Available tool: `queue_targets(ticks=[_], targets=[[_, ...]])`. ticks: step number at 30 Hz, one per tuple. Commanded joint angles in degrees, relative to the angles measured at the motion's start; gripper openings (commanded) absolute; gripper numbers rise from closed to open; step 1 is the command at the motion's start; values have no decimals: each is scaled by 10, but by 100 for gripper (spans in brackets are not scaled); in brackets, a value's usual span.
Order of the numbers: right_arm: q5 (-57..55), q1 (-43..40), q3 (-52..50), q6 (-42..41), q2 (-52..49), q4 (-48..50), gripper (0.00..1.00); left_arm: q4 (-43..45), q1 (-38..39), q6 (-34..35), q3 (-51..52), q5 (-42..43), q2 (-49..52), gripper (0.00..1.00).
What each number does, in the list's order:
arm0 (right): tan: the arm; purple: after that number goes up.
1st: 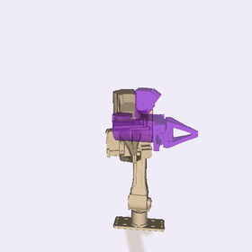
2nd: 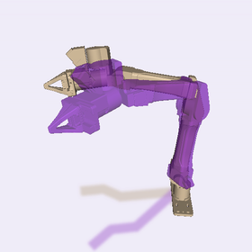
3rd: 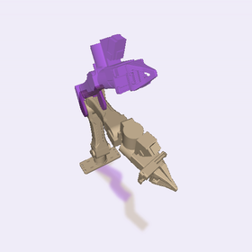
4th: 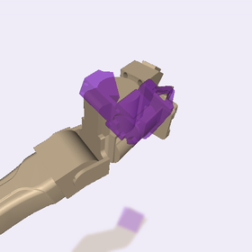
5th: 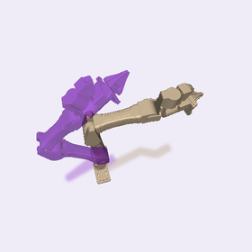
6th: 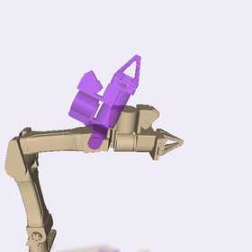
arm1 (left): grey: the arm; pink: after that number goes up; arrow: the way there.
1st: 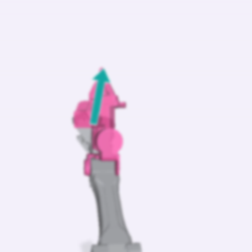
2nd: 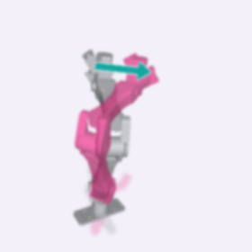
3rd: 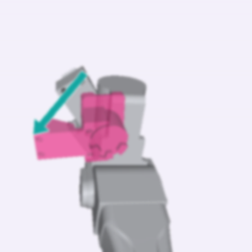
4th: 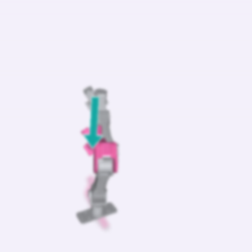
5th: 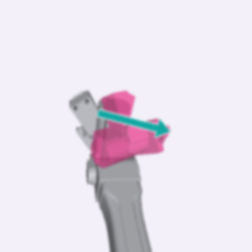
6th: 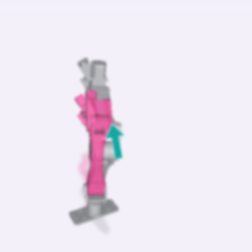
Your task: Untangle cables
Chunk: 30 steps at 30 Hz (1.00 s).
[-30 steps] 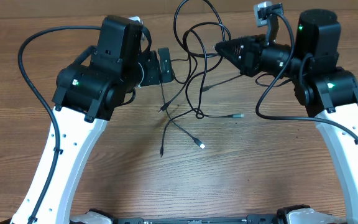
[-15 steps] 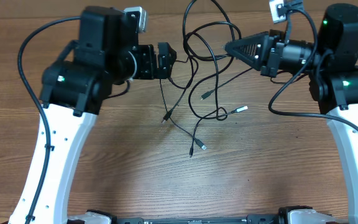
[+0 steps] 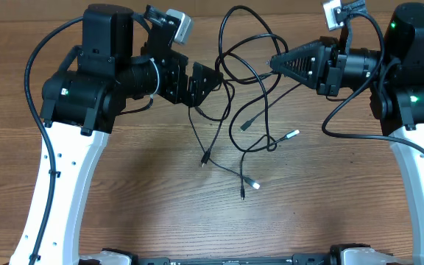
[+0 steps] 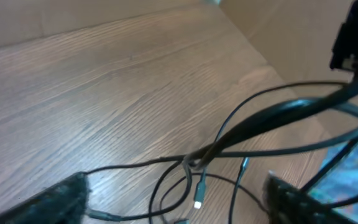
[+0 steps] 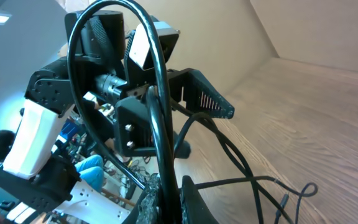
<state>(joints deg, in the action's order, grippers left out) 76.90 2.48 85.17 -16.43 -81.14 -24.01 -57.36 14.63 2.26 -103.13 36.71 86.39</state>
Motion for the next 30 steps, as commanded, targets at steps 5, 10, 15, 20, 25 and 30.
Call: queue_targets(ticks=[5, 10, 15, 20, 25, 30], targets=[[29, -2, 8, -1, 18, 4, 4, 2, 9, -36, -9, 24, 3, 66], [31, -2, 8, -1, 18, 4, 4, 2, 22, -43, -9, 23, 6, 78], [34, -2, 8, -1, 18, 4, 4, 5, 27, -58, -9, 23, 6, 44], [34, -2, 8, -1, 18, 4, 4, 7, 33, -62, -9, 23, 6, 45], [34, -2, 8, -1, 18, 4, 4, 16, 35, -61, -9, 23, 7, 50], [38, -2, 8, -1, 18, 4, 4, 28, 40, -61, -9, 23, 13, 39]])
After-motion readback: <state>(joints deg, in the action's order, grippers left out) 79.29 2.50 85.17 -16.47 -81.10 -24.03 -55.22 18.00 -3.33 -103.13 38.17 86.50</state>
